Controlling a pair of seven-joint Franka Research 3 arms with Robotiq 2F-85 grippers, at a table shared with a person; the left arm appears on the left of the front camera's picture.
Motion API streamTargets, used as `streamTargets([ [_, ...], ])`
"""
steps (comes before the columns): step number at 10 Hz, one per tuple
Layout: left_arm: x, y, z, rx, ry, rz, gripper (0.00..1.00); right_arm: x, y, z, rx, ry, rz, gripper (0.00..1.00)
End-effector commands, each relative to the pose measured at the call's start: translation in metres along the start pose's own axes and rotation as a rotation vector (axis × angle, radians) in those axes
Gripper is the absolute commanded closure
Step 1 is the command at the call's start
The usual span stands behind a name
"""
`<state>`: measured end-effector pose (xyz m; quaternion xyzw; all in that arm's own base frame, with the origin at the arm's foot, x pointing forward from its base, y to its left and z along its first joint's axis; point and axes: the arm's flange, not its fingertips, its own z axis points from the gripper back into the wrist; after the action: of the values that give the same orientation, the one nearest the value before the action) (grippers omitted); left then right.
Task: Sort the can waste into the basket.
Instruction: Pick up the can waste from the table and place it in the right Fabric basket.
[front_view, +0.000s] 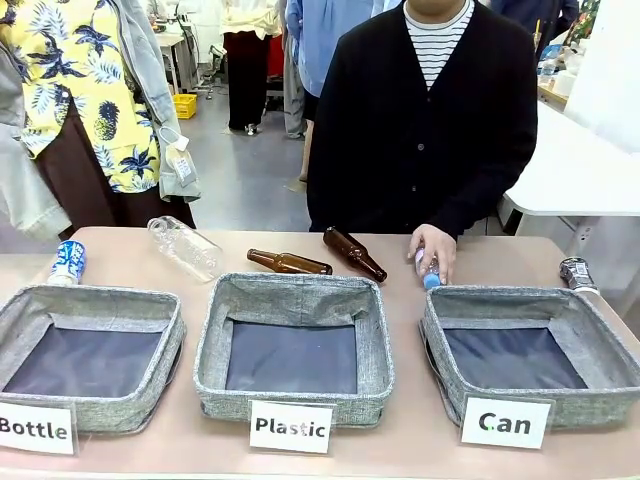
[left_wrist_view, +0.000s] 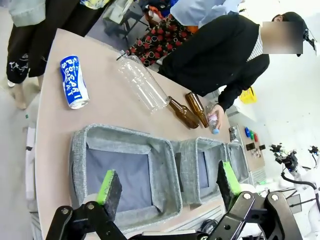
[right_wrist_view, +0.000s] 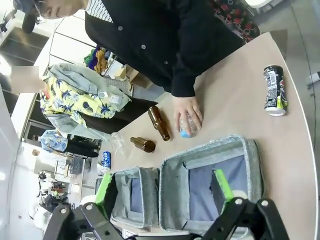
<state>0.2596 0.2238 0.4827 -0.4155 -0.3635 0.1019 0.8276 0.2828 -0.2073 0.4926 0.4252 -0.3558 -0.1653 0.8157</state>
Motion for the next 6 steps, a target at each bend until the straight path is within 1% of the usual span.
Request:
streamTargets([
  [1,0.002,0.005,0.003,-0.011,-0.008,-0.015,0.0,0.001,-0.003,0.002,0.014,-0.01,0.023,0.0],
  [4,-0.001,0.004,0.004,0.002,-0.004,0.002,0.0,0.001,-0.003,0.002,0.014,-0.01,0.023,0.0],
  [5,0.01,-0.019,-0.011,0.146,0.045,-0.061,0.0,0.001,-0.003,0.002,0.014,-0.01,0.023,0.0],
  [6,0.024,-0.039,-0.024,0.267,0.091,-0.071,0.0,0.001,-0.003,0.002,0.014,-0.01,0.023,0.0],
])
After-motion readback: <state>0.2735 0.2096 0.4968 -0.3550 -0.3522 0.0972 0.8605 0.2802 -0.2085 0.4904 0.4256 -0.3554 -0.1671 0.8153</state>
